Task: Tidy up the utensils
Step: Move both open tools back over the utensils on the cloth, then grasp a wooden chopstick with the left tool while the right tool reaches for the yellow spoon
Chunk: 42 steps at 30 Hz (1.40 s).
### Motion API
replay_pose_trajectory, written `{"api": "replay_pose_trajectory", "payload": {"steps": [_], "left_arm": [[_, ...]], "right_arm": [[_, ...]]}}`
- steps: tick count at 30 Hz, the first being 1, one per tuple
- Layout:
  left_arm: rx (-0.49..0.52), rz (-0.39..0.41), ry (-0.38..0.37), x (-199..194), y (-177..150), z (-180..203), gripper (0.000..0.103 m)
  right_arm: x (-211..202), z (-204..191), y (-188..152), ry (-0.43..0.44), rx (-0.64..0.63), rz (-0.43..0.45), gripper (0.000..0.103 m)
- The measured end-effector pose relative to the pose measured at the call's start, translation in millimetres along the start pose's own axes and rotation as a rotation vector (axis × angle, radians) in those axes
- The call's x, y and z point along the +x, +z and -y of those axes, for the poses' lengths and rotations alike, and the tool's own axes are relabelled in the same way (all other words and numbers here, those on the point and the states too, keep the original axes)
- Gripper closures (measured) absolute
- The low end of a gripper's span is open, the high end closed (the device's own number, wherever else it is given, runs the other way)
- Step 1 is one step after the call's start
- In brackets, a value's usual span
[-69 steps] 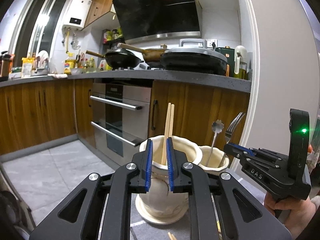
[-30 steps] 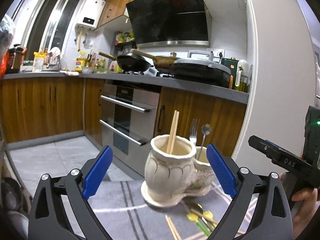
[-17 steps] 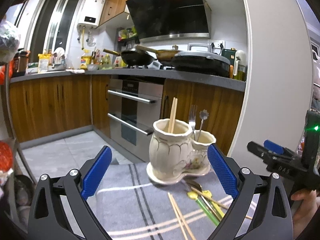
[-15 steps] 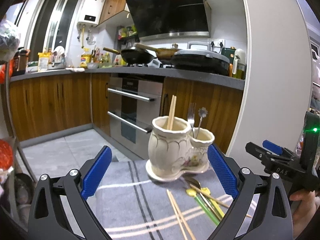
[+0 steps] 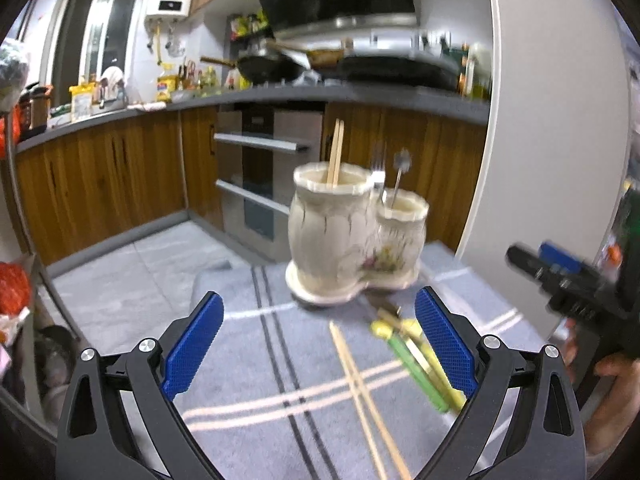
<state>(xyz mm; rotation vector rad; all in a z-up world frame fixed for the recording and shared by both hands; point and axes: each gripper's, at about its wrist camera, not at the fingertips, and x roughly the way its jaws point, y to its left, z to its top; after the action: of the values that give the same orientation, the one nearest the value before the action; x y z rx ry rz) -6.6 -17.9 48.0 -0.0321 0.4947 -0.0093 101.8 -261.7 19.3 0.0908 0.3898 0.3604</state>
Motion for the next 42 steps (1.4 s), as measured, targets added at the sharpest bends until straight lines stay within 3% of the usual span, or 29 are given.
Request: {"api": "replay_pose_trajectory", "payload": {"steps": [7, 9, 11, 15, 18, 23, 42], "left_arm": [[0.06, -0.194, 0.02, 36.7, -28.4, 10.9, 0.01], [0.077, -0.232, 0.017, 43.6, -35.4, 13.9, 0.015], [0.093, -0.286, 0.011, 51.2, -41.8, 16.5, 0.033], [0.07, -0.364, -0.015, 63.7, -48.9, 16.8, 0.055], [0.059, -0.397, -0.039, 68.1, -53.9, 17.8, 0.067], [0.087, -0.426, -0.052, 71.5, -59.2, 25.2, 0.077], [0.093, -0.452, -0.046, 90.6, -48.9, 23.8, 0.08]], "right_arm": [[5.5, -0.5, -4.9, -0.002, -0.013, -0.022, 0.005], [6.7, -0.9, -5.7, 0.001, -0.013, -0.026, 0.005], [7.5, -1.1, -5.9, 0.001, -0.014, -0.029, 0.005], [9.7, 0.7, -6.0, 0.001, -0.011, -0.037, 0.005], [11.3, 1.4, -6.5, -0.001, -0.01, -0.044, 0.005], [12.9, 1.3, -6.7, 0.0, -0.008, -0.051, 0.005], [15.5, -3.2, -8.2, 0.002, -0.024, -0.061, 0.005]]}}
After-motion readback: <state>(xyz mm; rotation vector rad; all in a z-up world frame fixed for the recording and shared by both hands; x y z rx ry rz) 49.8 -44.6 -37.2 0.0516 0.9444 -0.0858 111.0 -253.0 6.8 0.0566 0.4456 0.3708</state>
